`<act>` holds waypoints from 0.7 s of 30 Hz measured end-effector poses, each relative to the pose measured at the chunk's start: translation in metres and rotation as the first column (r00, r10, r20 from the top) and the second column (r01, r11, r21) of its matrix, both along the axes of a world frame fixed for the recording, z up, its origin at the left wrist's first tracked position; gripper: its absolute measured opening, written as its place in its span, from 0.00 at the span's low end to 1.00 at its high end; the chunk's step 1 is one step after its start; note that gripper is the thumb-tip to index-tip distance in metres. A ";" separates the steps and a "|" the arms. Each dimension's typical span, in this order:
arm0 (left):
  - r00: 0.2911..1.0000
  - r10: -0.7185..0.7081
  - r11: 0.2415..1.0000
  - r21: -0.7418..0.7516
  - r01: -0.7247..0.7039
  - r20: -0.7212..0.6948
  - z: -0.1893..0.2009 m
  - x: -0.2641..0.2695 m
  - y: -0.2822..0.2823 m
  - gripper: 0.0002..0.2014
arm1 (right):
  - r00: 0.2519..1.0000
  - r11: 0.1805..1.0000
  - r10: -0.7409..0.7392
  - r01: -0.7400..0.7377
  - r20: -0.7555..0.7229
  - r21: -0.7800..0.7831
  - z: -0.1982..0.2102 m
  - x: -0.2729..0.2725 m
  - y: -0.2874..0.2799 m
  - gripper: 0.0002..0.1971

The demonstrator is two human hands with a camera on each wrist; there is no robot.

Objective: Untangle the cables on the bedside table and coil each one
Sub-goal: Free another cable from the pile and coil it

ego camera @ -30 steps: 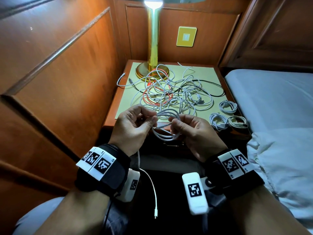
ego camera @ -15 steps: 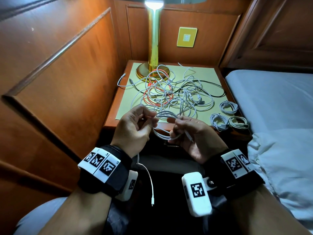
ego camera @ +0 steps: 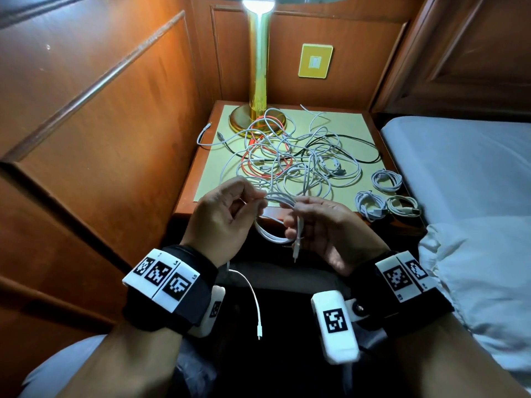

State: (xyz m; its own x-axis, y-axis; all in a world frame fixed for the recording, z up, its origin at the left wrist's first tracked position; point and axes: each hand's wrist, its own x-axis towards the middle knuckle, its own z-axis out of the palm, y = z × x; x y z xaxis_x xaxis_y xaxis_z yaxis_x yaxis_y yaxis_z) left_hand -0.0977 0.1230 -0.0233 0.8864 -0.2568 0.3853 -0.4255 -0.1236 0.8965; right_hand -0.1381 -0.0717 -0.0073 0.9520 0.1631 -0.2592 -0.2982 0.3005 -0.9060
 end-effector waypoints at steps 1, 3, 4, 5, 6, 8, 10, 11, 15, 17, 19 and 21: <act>1.000 -0.022 0.999 0.036 0.022 0.013 0.000 -0.001 0.001 0.03 | 1.000 0.999 0.021 -0.020 -0.016 0.030 0.002 -0.001 0.001 0.11; 0.998 -0.062 0.997 0.055 0.062 -0.002 -0.001 -0.003 -0.002 0.02 | 0.997 0.996 0.071 -0.069 -0.025 0.063 0.003 -0.003 0.002 0.16; 0.997 -0.079 0.996 0.041 0.080 -0.020 0.000 -0.004 -0.004 0.02 | 0.995 0.993 0.096 -0.094 -0.033 0.066 0.003 -0.004 0.003 0.17; 0.995 -0.094 0.995 0.019 0.095 -0.034 0.000 -0.006 -0.006 0.02 | 0.992 0.991 0.118 -0.115 -0.040 0.066 0.003 -0.004 0.003 0.18; 0.994 -0.097 0.995 -0.006 0.097 -0.038 0.000 -0.006 -0.008 0.02 | 0.990 0.989 0.133 -0.130 -0.042 0.075 0.004 -0.004 0.002 0.18; 0.995 -0.092 0.994 -0.055 0.090 -0.038 0.004 -0.006 -0.010 0.02 | 0.990 0.982 0.139 -0.134 -0.028 0.134 0.005 -0.005 0.002 0.16; 0.996 -0.080 0.994 -0.077 0.076 -0.042 0.009 -0.007 -0.010 0.02 | 0.993 0.972 0.117 -0.112 -0.012 0.207 0.006 -0.005 0.001 0.16; 0.996 -0.069 0.995 -0.075 0.065 -0.050 0.011 -0.007 -0.009 0.04 | 0.996 0.966 0.092 -0.085 -0.018 0.245 0.008 -0.005 0.001 0.16; 0.994 0.008 1.000 -0.012 -0.009 -0.113 0.011 -0.001 0.002 0.12 | 0.993 0.887 -0.081 0.111 -0.085 0.447 0.018 -0.002 -0.012 0.19; 0.994 0.106 0.990 0.100 -0.103 -0.020 0.009 0.003 0.009 0.13 | 0.985 0.853 -0.148 0.170 -0.085 0.494 0.022 -0.002 -0.021 0.20; 0.958 0.234 0.936 0.228 -0.267 0.164 0.009 0.003 0.014 0.12 | 0.974 0.830 -0.210 0.223 -0.083 0.511 0.023 -0.004 -0.028 0.15; 0.879 0.314 0.855 0.295 -0.426 0.359 0.011 0.000 0.016 0.12 | 0.953 0.794 -0.289 0.289 -0.086 0.534 0.022 -0.005 -0.031 0.10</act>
State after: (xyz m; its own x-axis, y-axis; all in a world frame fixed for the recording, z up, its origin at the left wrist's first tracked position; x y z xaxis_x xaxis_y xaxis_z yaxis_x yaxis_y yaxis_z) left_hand -0.0975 0.1392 -0.0128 0.8059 -0.1001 0.5835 -0.5136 -0.6085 0.6049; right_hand -0.1435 -0.1023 0.0150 0.9771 -0.0072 -0.2126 -0.1192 0.8090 -0.5756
